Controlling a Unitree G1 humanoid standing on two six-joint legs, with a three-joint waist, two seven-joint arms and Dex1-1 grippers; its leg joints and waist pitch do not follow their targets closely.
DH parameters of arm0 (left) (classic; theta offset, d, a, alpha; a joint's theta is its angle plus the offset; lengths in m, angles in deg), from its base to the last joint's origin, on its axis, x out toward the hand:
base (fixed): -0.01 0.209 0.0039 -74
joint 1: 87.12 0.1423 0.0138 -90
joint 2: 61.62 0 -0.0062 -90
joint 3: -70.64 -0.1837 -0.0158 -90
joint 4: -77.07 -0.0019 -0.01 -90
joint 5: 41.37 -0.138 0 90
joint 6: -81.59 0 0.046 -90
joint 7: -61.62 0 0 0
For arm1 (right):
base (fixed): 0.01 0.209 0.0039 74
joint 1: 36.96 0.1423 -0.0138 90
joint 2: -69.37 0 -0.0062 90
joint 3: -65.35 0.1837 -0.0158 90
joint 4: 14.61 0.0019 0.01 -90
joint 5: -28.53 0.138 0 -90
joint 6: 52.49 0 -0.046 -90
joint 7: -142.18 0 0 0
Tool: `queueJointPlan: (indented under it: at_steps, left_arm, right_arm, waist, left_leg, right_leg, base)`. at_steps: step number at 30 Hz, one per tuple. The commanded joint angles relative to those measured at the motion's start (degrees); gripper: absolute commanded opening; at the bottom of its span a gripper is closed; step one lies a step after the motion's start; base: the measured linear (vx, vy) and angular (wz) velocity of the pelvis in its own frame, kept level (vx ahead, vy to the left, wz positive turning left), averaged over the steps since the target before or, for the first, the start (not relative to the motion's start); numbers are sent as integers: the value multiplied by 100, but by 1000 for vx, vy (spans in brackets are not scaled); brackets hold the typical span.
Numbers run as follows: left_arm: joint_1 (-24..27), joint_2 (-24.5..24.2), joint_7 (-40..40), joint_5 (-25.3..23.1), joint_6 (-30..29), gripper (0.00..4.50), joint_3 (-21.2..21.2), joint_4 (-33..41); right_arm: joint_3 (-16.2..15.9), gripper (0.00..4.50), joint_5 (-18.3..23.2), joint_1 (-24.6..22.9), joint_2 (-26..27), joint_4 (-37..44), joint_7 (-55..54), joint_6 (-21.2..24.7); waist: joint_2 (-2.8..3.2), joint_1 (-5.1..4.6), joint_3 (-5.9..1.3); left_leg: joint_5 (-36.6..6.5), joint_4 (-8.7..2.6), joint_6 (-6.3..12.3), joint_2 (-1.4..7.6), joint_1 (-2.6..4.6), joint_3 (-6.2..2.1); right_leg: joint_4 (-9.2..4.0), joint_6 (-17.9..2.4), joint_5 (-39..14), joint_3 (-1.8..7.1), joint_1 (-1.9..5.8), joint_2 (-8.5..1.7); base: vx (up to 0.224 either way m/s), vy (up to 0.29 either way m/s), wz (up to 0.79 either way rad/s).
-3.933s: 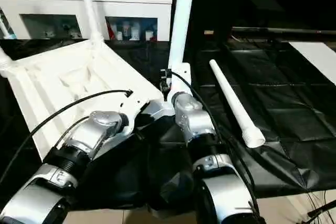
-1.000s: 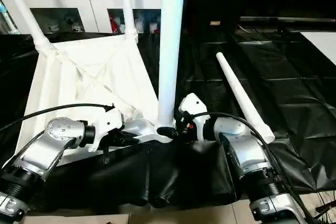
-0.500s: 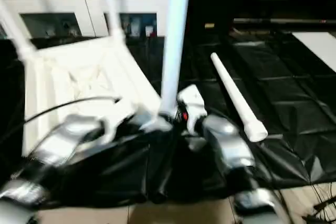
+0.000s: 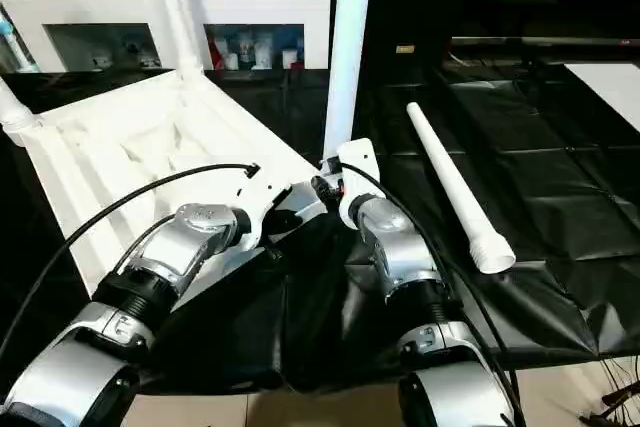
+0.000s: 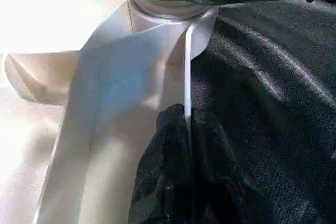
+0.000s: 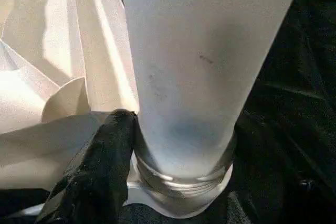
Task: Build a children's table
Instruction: Rotate leg to tighten
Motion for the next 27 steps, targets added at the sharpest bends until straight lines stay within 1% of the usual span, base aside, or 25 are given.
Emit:
queueJointPlan:
  at_steps: [1, 2, 3, 4, 5, 6, 7, 8, 9, 10, 11, 13, 15, 16, 17, 18, 19, 20, 21, 22, 23, 24, 25, 27]
  left_arm:
    - [-1, 60, 518, -14, 246, 0, 145, -298]
    - [48, -6, 399, -46, 331, 0, 89, -280]
    - [56, -17, 378, -51, 349, 0, 78, -274]
    - [68, -33, 348, -58, 376, 0, 61, -266]
    - [103, -69, 275, -61, 361, 0, 33, -233]
    - [175, -150, 142, -90, 404, 0, -34, -150]
    - [219, -194, 70, -104, 414, 0, -64, -99]
    - [272, -245, -14, -110, 406, 0, -92, -32]
    - [318, -288, -89, -118, 407, 0, -112, 24]
    - [382, -354, -243, -124, 474, 0, -165, 111]
    - [445, -417, -355, -112, 456, 0, -190, 192]
    - [568, -563, -592, -107, 505, 0, -269, 349]
    - [644, -661, -721, -112, 524, 0, -299, 442]
    - [725, -784, -891, -109, 640, 0, -339, 536]
    - [780, -867, -988, -96, 655, 0, -350, 612]
    - [829, -944, -1072, -88, 685, 0, -361, 685]
    - [871, -1004, -1136, -81, 704, 0, -369, 750]
    - [957, -1132, -1302, -41, 730, 0, -366, 906]
    - [978, -1170, -1347, -38, 761, 0, -370, 942]
    - [1013, -1240, -1425, -39, 827, 0, -380, 1000]
    - [1083, -1354, -1584, -18, 921, 0, -389, 1109]
    - [1125, -1417, -1674, 10, 918, 0, -383, 1176]
    - [1193, -1526, -1834, 43, 1050, 0, -392, 1275]
    - [1244, -1600, -1945, 86, 1027, 0, -385, 1365]
  right_arm:
    - [-265, 349, 365, -171, 441, -108, 552, 159]
    - [-195, 364, 411, -151, 413, -139, 573, 151]
    - [-187, 364, 414, -148, 408, -144, 574, 149]
    - [-174, 373, 418, -144, 399, -150, 576, 148]
    - [-169, 377, 420, -142, 370, -151, 630, 130]
    - [-165, 386, 436, -153, 317, -118, 720, 135]
    - [-169, 397, 443, -163, 286, -95, 781, 131]
    - [-189, 405, 448, -179, 241, -59, 876, 119]
    - [-201, 405, 444, -194, 205, -26, 967, 110]
    - [-227, 405, 468, -229, 157, 48, 1123, 139]
    - [-256, 405, 510, -277, 96, 157, 1304, 160]
    - [-352, 405, 547, -381, -53, 372, 1638, 149]
    - [-440, 405, 520, -456, -183, 506, 1828, 91]
    - [-454, 405, 472, -515, -313, 600, 1875, 79]
    - [-464, 405, 439, -558, -414, 669, 1920, 72]
    - [-487, 405, 406, -604, -512, 740, 1989, 52]
    - [-507, 405, 380, -642, -589, 799, 2053, 35]
    - [-613, 405, 342, -774, -792, 1040, 2338, -39]
    - [-651, 405, 333, -819, -861, 1127, 2440, -59]
    - [-722, 405, 320, -902, -990, 1288, 2626, -95]
    - [-790, 405, 360, -1037, -1198, 1573, 2937, -117]
    - [-789, 405, 419, -1105, -1319, 1741, 3103, -79]
    - [-772, 405, 515, -1203, -1530, 2013, 3360, -61]
    - [-690, 405, 640, -1245, -1681, 2202, 3511, 21]
  waist:
    - [-92, 17, -256]
    - [-101, -17, -249]
    - [-98, -44, -250]
    - [-94, -84, -252]
    - [-96, -105, -249]
    - [-93, -118, -248]
    - [-95, -122, -256]
    - [-89, -126, -270]
    - [-89, -122, -275]
    - [-77, -120, -283]
    - [-83, -126, -288]
    - [-76, -115, -282]
    - [-74, -115, -271]
    - [-93, -100, -259]
    - [-88, -107, -260]
    - [-102, -114, -252]
    - [-95, -110, -242]
    - [-89, -91, -236]
    - [-87, -79, -247]
    - [-90, -62, -242]
    - [-97, -43, -241]
    - [-101, -26, -242]
    - [-100, -8, -245]
    - [-108, 5, -246]
  left_leg:
    - [-801, -410, 455, 283, -20, -105]
    - [-906, -426, 412, 279, -46, -117]
    - [-934, -437, 388, 282, -61, -128]
    - [-961, -440, 363, 286, -59, -132]
    - [-999, -436, 349, 288, -43, -128]
    - [-1015, -432, 350, 283, -42, -121]
    - [-979, -426, 369, 286, -57, -122]
    - [-883, -413, 401, 292, -53, -117]
    - [-808, -406, 428, 296, -57, -115]
    - [-695, -399, 491, 302, -59, -116]
    - [-585, -388, 549, 303, -67, -110]
    - [-573, -382, 625, 306, -59, -104]
    - [-641, -389, 626, 305, -55, -97]
    - [-717, -402, 595, 317, -57, -105]
    - [-765, -407, 559, 320, -50, -100]
    - [-799, -415, 542, 323, -51, -101]
    - [-870, -425, 488, 328, -48, -102]
    - [-933, -435, 443, 338, -33, -105]
    - [-926, -427, 430, 346, -23, -101]
    - [-903, -428, 438, 340, -28, -95]
    - [-873, -429, 466, 339, -32, -97]
    - [-869, -423, 485, 342, -32, -90]
    - [-823, -427, 522, 343, -30, -95]
    - [-778, -424, 563, 342, -35, -93]
  right_leg:
    - [-491, -1205, -813, 281, 246, -394]
    - [-501, -1138, -969, 275, 266, -391]
    - [-492, -1112, -1016, 267, 280, -387]
    - [-503, -1095, -1049, 265, 270, -388]
    - [-516, -1117, -1104, 272, 251, -393]
    - [-518, -1139, -1121, 275, 246, -387]
    - [-513, -1167, -1081, 280, 257, -398]
    - [-494, -1219, -893, 282, 251, -393]
    - [-481, -1254, -761, 284, 253, -398]
    - [-454, -1325, -519, 275, 254, -392]
    - [-426, -1379, -282, 272, 265, -384]
    - [-425, -1436, -172, 270, 255, -387]
    - [-441, -1456, -271, 270, 247, -389]
    - [-453, -1415, -446, 271, 254, -399]
    - [-461, -1387, -571, 274, 243, -397]
    - [-467, -1371, -643, 272, 239, -390]
    - [-482, -1334, -803, 283, 229, -400]
    - [-495, -1281, -937, 284, 220, -394]
    - [-482, -1279, -898, 287, 219, -396]
    - [-481, -1272, -808, 292, 217, -387]
    - [-471, -1265, -719, 292, 221, -384]
    - [-470, -1245, -667, 294, 228, -384]
    - [-462, -1227, -598, 295, 228, -388]
    - [-454, -1236, -529, 294, 233, -391]
  base:
    - [0, 0, 0]
    - [0, 0, 0]
    - [0, 0, 0]
    - [0, 0, 0]
    - [0, 0, 0]
    - [0, 0, 0]
    - [0, 0, 0]
    - [0, 0, 0]
    - [0, 0, 0]
    - [0, 0, 0]
    - [0, 0, 0]
    - [0, 0, 0]
    - [0, 0, 0]
    - [0, 0, 0]
    - [0, 0, 0]
    - [0, 0, 0]
    - [0, 0, 0]
    - [0, 0, 0]
    - [0, 0, 0]
    - [0, 0, 0]
    - [0, 0, 0]
    - [0, 0, 0]
    - [0, 0, 0]
    - [0, 0, 0]
